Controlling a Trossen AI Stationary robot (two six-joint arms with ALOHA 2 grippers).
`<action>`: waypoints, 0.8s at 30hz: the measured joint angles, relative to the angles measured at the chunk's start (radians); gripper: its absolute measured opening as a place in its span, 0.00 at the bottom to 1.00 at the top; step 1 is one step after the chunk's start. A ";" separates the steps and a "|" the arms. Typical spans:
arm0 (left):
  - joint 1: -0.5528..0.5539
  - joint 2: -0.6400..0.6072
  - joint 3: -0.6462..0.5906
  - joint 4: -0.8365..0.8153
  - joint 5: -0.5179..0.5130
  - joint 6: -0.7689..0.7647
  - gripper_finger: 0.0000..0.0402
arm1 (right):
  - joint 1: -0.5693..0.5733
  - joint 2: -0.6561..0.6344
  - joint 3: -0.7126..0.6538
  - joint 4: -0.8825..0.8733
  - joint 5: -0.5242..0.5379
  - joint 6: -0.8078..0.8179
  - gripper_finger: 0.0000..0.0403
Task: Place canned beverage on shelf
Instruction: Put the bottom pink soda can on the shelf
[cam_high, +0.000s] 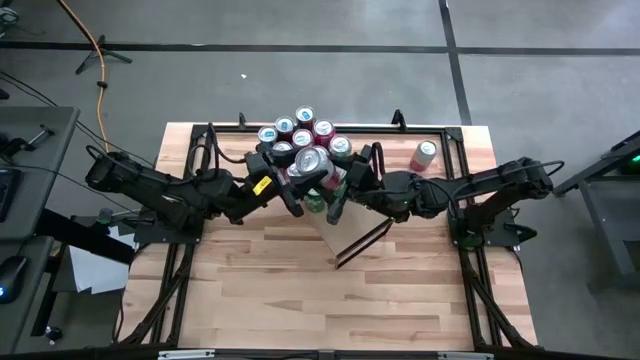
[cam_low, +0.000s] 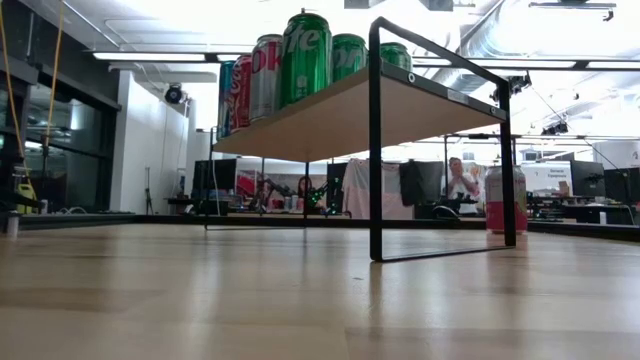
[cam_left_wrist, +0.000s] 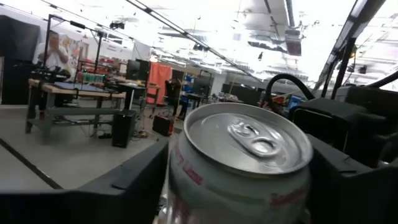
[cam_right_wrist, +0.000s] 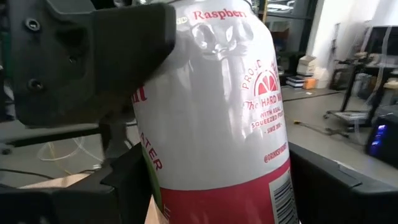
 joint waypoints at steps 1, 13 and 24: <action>0.000 0.000 0.000 0.000 -0.002 0.000 0.60 | 0.000 0.000 0.000 0.000 0.006 -0.008 0.70; 0.000 -0.018 -0.003 -0.023 -0.047 0.071 0.39 | 0.001 -0.012 0.002 -0.005 0.001 -0.025 0.94; -0.052 -0.197 -0.002 -0.311 0.091 0.045 0.39 | -0.004 -0.140 0.002 -0.188 -0.228 0.093 0.99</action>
